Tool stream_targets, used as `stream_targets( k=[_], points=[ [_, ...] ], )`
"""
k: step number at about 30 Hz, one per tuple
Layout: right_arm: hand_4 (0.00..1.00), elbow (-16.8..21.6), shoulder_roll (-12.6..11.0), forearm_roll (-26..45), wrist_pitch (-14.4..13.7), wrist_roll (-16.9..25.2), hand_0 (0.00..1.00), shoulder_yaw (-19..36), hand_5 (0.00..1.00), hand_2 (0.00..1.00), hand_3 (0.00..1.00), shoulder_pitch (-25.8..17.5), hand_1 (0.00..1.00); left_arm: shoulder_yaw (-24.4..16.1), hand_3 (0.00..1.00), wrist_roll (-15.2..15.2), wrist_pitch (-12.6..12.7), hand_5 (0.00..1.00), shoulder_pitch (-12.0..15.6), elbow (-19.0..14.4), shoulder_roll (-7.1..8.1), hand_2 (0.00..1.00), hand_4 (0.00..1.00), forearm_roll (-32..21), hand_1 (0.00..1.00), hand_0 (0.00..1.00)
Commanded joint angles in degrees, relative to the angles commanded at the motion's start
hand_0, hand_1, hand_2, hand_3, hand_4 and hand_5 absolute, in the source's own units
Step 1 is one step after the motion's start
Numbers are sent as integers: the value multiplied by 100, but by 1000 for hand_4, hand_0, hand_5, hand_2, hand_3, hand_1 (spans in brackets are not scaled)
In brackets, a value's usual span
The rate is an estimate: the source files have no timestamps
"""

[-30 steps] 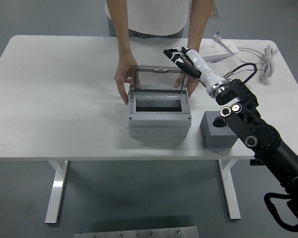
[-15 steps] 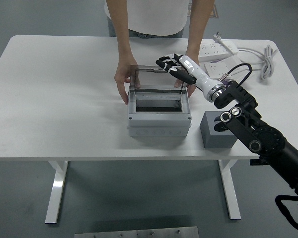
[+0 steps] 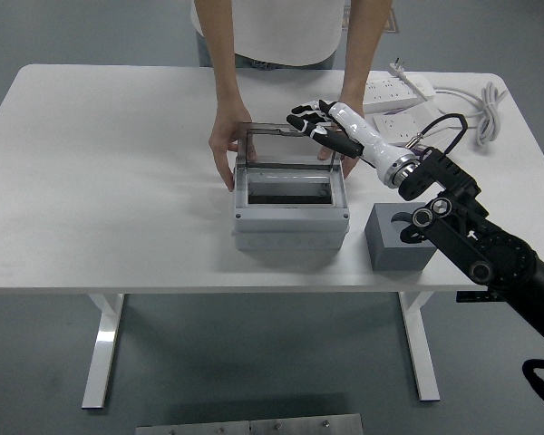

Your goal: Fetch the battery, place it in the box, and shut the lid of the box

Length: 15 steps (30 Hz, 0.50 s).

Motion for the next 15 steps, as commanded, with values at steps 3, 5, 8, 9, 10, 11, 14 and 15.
stream_targets(
  k=[3,5,8,9,10,11,14,15],
  points=[
    [998,26,-36,4,-6,-9,912,-19,998,764,811,-14,733,14,601,-10,8,72,-3,1,4,619,652,-24,697,619],
    [998,71,-64,-5,-6,-25,912,-41,998,764,811,-23,733,24,601,-19,16,72,-3,2,8,619,652,-44,697,619],
    [998,190,-128,-22,2,-79,891,-84,998,763,811,-36,729,38,601,-30,29,72,-2,2,15,620,653,-71,697,620],
    [998,256,-163,-31,12,-119,891,-102,998,763,811,-37,729,41,601,-31,32,72,-1,2,19,620,653,-78,697,620],
    [998,306,-190,-37,22,-152,891,-115,998,763,811,-38,729,44,601,-32,35,72,1,2,23,620,653,-84,697,620],
    [998,355,-217,-43,32,-186,891,-130,998,763,811,-38,729,49,601,-36,38,72,3,2,26,620,653,-93,697,620],
    [998,532,-321,-50,79,-311,887,-189,998,763,814,-44,729,63,603,-44,50,72,10,3,40,621,653,-123,698,620],
    [998,579,-350,-49,91,-341,887,-208,998,763,814,-45,729,65,603,-44,53,72,12,3,44,621,653,-129,698,620]
  ],
)
